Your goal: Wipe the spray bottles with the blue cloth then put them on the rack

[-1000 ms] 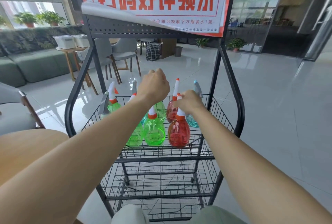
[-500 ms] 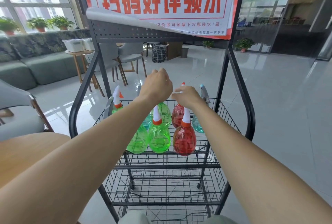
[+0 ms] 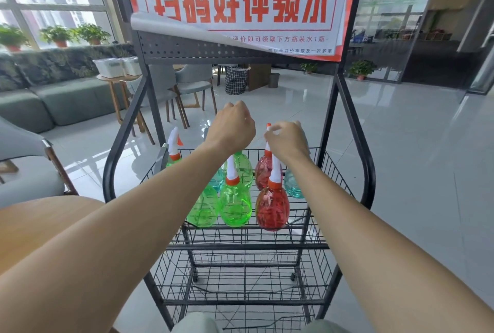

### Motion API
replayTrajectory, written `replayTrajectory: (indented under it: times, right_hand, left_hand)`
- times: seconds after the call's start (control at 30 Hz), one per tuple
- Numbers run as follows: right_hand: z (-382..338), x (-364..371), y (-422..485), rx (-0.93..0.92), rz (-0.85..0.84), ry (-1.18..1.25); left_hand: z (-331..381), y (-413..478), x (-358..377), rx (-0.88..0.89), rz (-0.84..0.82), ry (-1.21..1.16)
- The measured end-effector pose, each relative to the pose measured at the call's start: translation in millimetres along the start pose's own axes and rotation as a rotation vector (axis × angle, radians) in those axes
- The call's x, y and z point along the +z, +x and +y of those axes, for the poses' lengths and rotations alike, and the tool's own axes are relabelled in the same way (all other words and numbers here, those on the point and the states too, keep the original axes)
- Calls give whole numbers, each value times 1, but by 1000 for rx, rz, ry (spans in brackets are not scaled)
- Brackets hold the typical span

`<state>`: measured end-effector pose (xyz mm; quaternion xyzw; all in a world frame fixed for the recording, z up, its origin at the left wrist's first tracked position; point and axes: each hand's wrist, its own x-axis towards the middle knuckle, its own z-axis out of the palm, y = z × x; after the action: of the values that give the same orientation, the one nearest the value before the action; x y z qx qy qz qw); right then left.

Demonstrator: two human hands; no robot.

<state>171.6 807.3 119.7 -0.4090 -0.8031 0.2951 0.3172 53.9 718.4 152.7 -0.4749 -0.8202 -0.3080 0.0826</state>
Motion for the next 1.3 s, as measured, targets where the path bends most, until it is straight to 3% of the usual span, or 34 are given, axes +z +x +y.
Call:
replayTrajectory:
  times: [0.1, 0.27, 0.37, 1.3]
  right_hand:
    - [7, -15, -2, -27, 203, -191]
    - [30, -23, -6, 164, -16, -307]
    - [40, -23, -7, 173, -79, -294]
    - [26, -18, -12, 192, -89, -126]
  left_hand:
    - [4, -2, -1, -8, 6, -2]
    - [16, -11, 9, 3, -20, -19]
    - [25, -13, 15, 13, -28, -27]
    - [26, -9, 20, 27, -62, -24]
